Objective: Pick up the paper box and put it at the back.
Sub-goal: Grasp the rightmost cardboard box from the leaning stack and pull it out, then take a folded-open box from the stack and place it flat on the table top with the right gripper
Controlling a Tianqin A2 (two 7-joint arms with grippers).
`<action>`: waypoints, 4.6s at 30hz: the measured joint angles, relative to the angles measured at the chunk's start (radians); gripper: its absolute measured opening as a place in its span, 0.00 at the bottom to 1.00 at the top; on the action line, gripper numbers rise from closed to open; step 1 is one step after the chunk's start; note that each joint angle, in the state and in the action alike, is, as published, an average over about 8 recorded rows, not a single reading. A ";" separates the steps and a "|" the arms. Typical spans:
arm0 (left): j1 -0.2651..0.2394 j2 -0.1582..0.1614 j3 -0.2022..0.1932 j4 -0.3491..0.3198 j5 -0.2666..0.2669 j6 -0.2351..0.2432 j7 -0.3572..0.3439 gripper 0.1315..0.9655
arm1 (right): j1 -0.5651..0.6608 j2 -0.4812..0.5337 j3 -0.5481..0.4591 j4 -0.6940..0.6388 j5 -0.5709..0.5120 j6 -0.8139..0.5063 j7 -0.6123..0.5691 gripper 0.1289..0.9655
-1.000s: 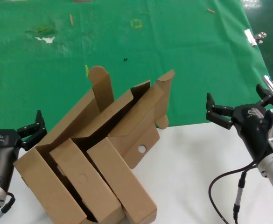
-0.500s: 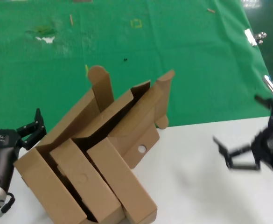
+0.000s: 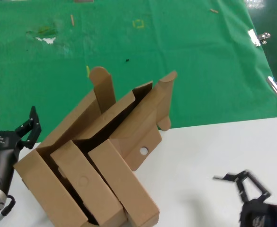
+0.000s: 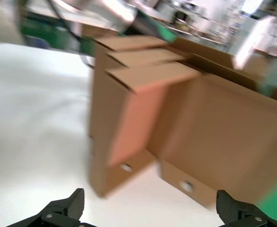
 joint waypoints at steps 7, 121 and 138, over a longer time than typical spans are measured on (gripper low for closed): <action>0.000 0.000 0.000 0.000 0.000 0.000 0.000 0.52 | 0.111 0.006 -0.165 0.004 -0.050 -0.051 -0.003 1.00; 0.000 0.000 0.000 0.000 0.000 0.000 0.000 0.01 | 1.653 -0.474 -0.900 -1.310 -1.180 -0.164 0.584 0.01; 0.000 0.000 0.000 0.000 0.000 0.000 0.000 0.01 | 1.684 -0.516 -0.977 -1.297 -1.162 -0.283 0.702 0.01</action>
